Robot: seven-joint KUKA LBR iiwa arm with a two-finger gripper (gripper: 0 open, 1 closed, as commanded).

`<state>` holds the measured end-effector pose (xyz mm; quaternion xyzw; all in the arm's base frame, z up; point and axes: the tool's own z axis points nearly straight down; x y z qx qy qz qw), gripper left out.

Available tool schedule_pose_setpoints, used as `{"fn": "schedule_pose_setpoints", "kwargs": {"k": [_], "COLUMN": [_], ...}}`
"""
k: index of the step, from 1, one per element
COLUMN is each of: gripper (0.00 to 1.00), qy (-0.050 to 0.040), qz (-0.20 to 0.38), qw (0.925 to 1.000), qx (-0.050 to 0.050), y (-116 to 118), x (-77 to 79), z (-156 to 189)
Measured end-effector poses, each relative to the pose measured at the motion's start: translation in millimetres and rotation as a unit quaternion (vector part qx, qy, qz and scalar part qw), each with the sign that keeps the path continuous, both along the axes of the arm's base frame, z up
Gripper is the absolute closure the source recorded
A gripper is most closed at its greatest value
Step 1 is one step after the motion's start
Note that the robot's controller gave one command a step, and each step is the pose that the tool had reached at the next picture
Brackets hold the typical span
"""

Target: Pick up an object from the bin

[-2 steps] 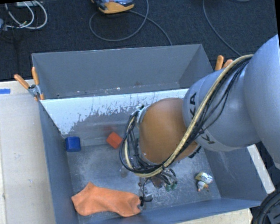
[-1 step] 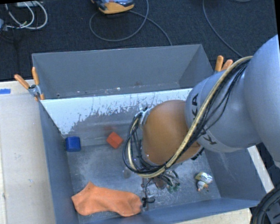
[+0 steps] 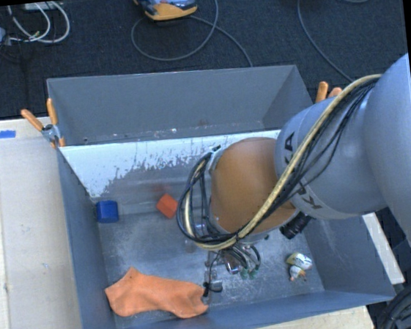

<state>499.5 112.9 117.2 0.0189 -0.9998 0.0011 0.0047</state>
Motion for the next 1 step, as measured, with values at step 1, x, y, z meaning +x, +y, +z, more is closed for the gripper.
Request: {"fn": "schedule_pose_setpoints", "kwargs": {"k": [1], "gripper": [0.0], "qy": [0.0004], "qz": [0.05], "qw": [0.9987], "qx": [0.0], "y": [-6.4], "x": [0.5], "z": [24.4]}}
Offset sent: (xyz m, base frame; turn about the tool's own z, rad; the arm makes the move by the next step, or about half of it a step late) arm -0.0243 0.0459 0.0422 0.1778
